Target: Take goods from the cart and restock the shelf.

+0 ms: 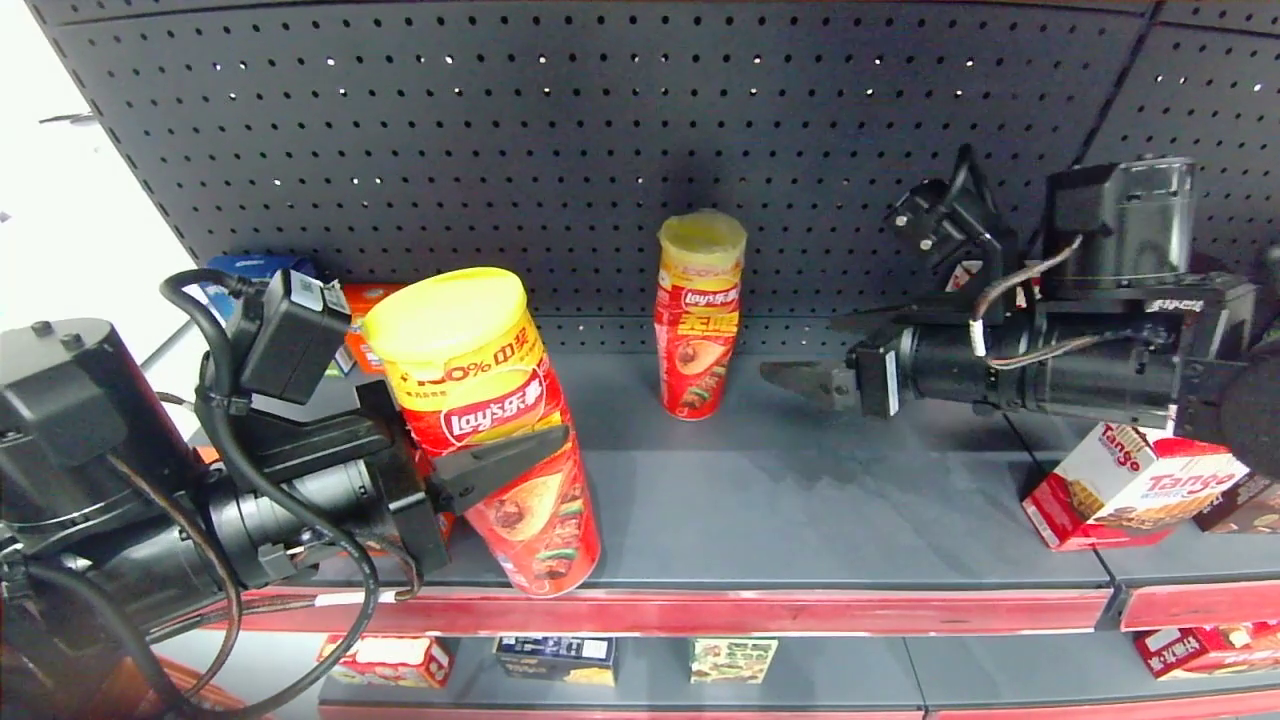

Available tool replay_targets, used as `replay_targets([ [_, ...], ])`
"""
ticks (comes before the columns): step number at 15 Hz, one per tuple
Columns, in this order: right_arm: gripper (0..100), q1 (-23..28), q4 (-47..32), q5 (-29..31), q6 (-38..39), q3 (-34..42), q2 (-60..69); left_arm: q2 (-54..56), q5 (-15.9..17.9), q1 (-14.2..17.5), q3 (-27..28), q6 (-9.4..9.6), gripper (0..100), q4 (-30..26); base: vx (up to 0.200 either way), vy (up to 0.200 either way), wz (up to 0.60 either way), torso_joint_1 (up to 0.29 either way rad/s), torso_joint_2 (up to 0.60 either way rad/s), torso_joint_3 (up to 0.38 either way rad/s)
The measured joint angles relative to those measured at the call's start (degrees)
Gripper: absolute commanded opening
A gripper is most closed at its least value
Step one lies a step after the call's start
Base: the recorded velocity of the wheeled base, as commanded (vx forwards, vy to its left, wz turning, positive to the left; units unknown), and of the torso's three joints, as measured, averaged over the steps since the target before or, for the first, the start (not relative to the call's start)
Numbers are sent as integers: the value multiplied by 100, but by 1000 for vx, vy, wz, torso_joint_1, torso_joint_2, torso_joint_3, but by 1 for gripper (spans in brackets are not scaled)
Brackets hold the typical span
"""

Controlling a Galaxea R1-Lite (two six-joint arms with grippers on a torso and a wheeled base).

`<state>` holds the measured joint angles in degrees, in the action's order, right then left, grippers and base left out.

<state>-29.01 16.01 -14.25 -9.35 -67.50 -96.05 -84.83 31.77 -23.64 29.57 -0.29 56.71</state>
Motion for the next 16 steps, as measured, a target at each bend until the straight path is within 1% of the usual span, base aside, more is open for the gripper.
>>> replay_targets([
  [2, 100, 250, 567, -720, -189, -282, -511, -44, 2, -1, 9, 5, 0, 5, 0, 0, 0, 0, 0, 0],
  [3, 100, 357, 796, -964, -246, -413, -728, -61, 4, -6, 24, 5, 0, 13, 0, 0, 0, 0, 0, 0],
  [4, 100, 444, 912, -1330, -283, -512, -908, -80, 13, -9, 35, 7, 0, 16, 0, 0, 0, 0, 0, 0],
  [5, 100, 538, 1090, -1903, -347, -601, -1079, -100, 13, -9, 38, 2, 0, 13, 0, 0, 0, 0, 0, 0],
  [6, 100, 645, 1352, -2341, -411, -692, -1247, -108, 13, -9, 41, 5, 0, 13, 0, 0, 0, 0, 0, 0],
  [7, 100, 744, 1538, -2532, -447, -796, -1414, -113, 15, -11, 41, 5, 0, 13, 0, 0, 0, 0, 0, 0],
  [10, 100, 842, 1705, -2803, -466, -1241, -1875, -127, 15, -11, 41, 5, 0, 16, 0, 0, 0, 0, 0, 0],
  [16, 100, 823, 1714, -2923, -463, -1853, -2506, -144, 15, -11, 38, 7, 0, 13, 0, 0, 0, 0, 0, 0],
])
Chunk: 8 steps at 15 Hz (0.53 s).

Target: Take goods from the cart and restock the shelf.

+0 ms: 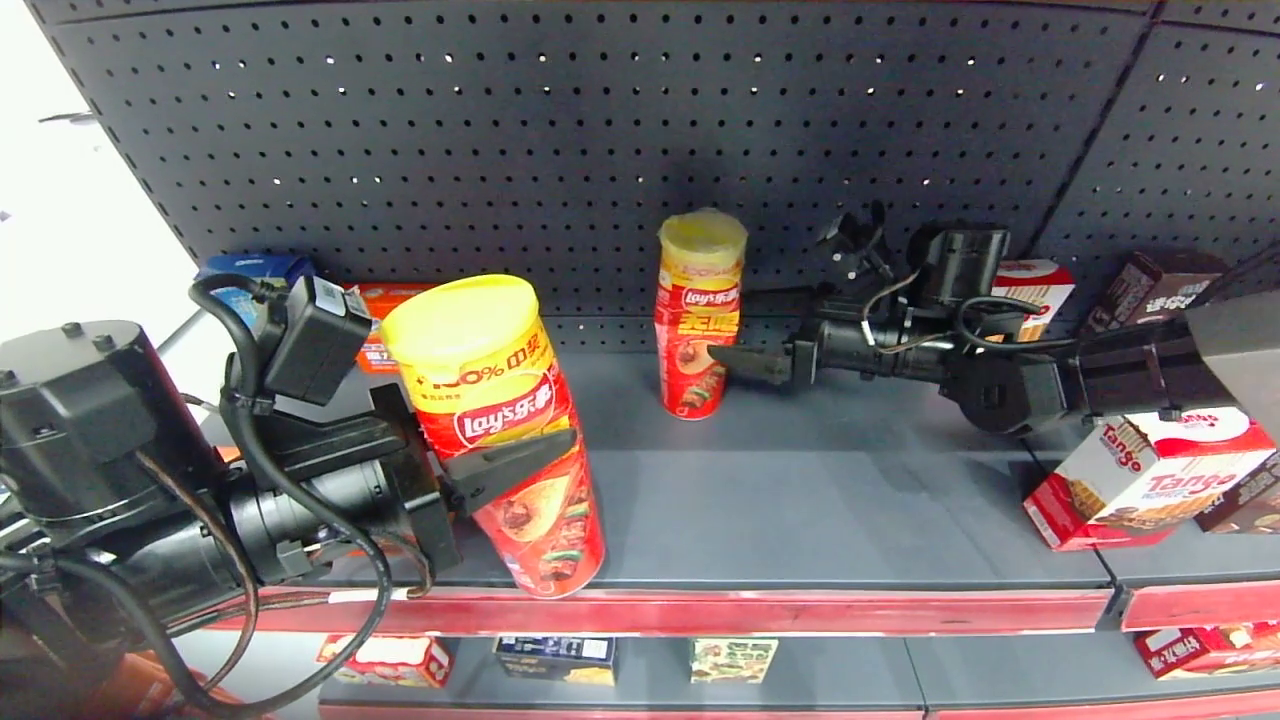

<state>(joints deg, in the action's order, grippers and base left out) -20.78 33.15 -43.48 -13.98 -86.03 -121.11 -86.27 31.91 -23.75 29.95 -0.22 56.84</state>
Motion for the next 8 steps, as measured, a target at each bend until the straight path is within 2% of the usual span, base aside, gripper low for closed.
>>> replay_targets([
  [8, 100, -171, 11, -140, 49, -749, -702, -2, 0, 11, -27, -2, 0, 2, 0, 0, 0, 0, 0, 0],
])
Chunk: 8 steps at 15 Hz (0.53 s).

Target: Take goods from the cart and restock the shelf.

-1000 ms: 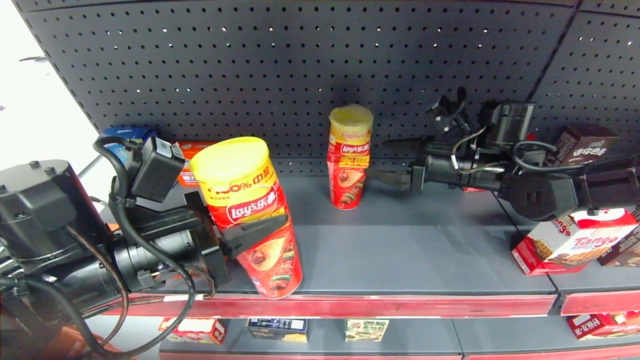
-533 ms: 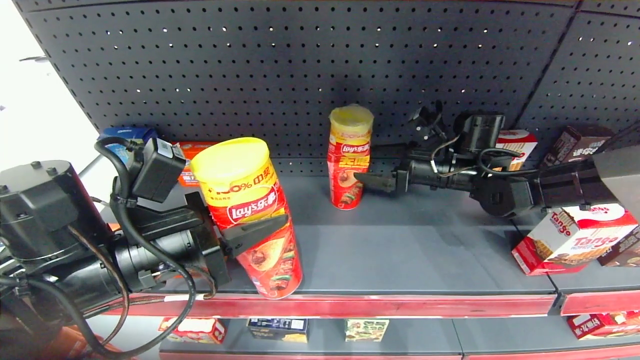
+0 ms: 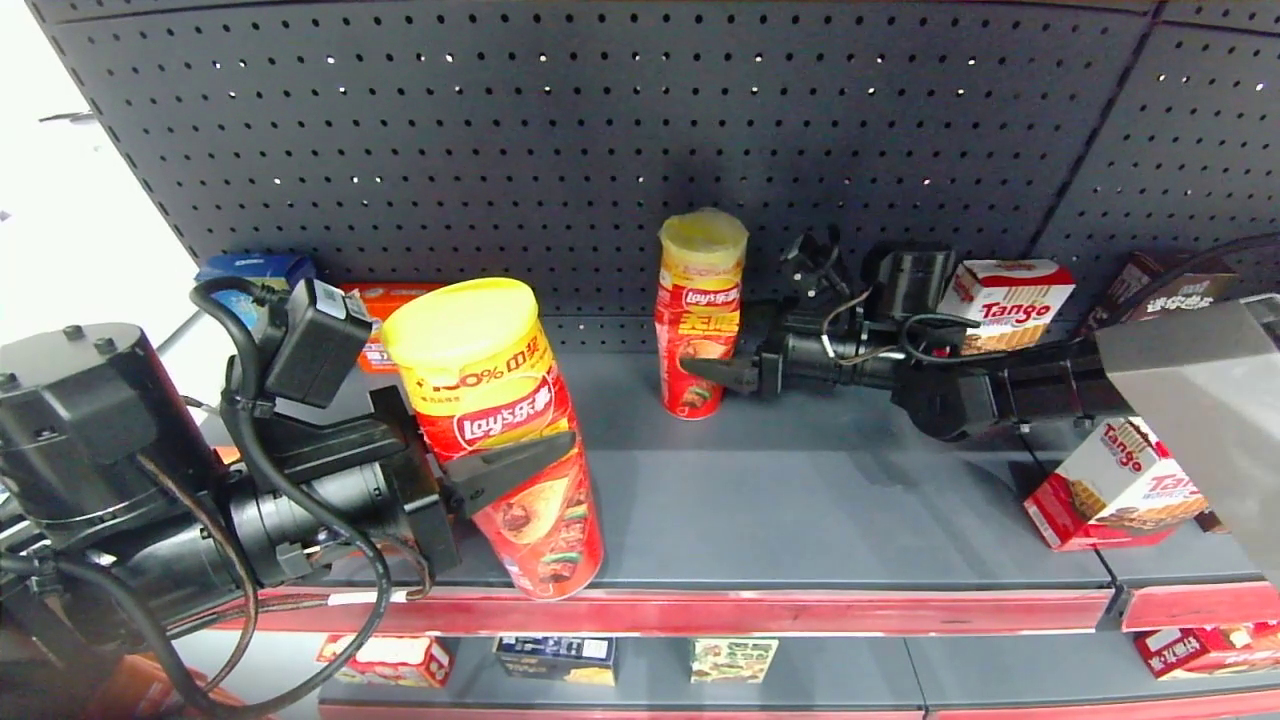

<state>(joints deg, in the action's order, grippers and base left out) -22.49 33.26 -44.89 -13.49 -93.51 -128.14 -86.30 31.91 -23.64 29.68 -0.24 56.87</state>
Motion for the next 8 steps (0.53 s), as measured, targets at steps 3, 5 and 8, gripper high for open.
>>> replay_targets([
  [3, 100, -82, -6, 16, 45, -345, -265, 2, -9, 0, -34, 0, 0, -5, 0, 0, 0, 0, 0, 0],
  [5, 100, -104, -9, 60, 113, -539, -411, 2, -4, 0, -41, 2, 0, -2, 0, 0, 0, 0, 0, 0],
  [8, 0, -145, 2, 74, 233, -769, -579, 0, -11, 0, -37, 0, 0, -2, 0, 0, 0, 0, 0, 0],
])
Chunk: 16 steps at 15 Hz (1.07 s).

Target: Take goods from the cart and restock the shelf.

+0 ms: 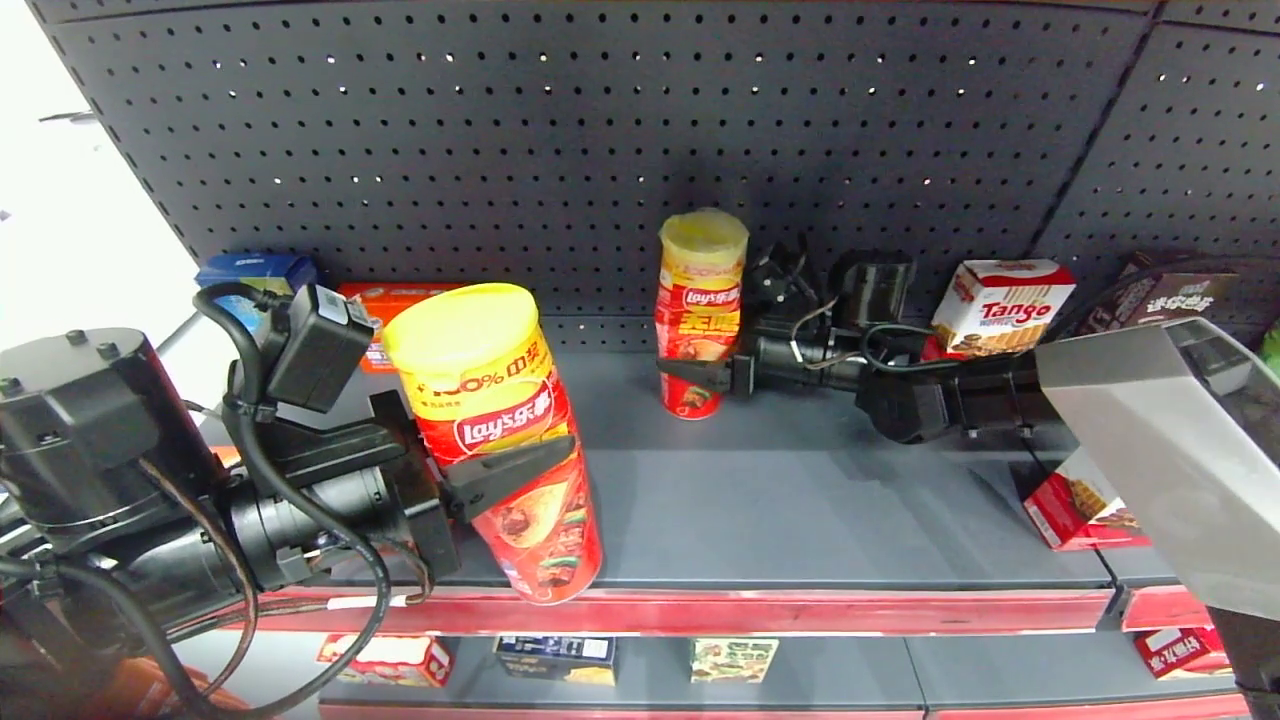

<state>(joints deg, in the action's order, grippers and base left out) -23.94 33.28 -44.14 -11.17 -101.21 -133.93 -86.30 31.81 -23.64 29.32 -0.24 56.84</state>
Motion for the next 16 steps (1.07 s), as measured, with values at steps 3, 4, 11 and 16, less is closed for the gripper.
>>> replay_targets([
  [3, 0, -39, -5, 57, 20, -98, -89, 0, 0, 10, -7, 0, 0, -2, 0, 0, 0, 0, 0, 0],
  [4, 0, -37, 0, 68, 20, -102, -100, 0, 0, 10, -7, 0, 0, 0, 0, 0, 0, 0, 0, 0],
  [11, 0, -87, 22, 65, 13, 85, 38, 0, 0, 10, -9, 2, 0, 2, 0, 0, 0, 0, 0, 0],
  [16, 0, -279, 263, 73, 13, 1196, 824, 2, 7, 40, -13, 2, 0, 2, 0, 0, 0, 0, 0, 0],
])
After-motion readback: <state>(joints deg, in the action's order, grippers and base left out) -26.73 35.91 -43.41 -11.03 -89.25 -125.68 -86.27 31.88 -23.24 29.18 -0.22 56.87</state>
